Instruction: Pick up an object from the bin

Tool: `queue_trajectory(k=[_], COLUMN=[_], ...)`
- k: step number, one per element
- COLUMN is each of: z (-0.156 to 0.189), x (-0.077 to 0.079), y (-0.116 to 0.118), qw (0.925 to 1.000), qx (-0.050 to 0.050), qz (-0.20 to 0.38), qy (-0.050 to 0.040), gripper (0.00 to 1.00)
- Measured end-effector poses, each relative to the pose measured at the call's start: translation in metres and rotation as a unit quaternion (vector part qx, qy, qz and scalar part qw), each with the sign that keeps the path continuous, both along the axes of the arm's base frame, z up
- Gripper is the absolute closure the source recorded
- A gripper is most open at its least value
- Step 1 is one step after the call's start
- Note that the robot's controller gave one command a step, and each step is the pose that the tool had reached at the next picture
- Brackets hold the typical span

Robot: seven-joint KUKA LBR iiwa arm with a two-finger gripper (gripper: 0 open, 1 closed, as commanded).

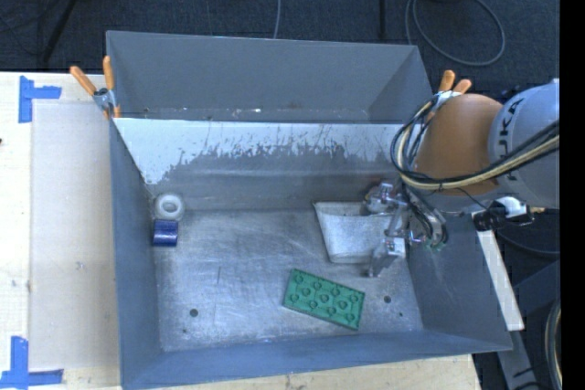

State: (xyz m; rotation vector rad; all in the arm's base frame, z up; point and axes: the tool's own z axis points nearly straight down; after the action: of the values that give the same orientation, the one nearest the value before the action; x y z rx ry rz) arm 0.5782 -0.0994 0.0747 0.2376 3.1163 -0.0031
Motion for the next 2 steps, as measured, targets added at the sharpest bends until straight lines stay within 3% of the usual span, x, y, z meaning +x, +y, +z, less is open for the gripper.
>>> queue_trajectory(k=[1, 2], z=[0.0019, -0.0001], x=[0.0024, -0.0005], y=[-0.0005, -0.001], qw=[1.0, 0.9991], qx=[0.001, 0.002], qz=[0.001, -0.043], qy=[0.0041, 0.0028], gripper=[0.0, 0.0])
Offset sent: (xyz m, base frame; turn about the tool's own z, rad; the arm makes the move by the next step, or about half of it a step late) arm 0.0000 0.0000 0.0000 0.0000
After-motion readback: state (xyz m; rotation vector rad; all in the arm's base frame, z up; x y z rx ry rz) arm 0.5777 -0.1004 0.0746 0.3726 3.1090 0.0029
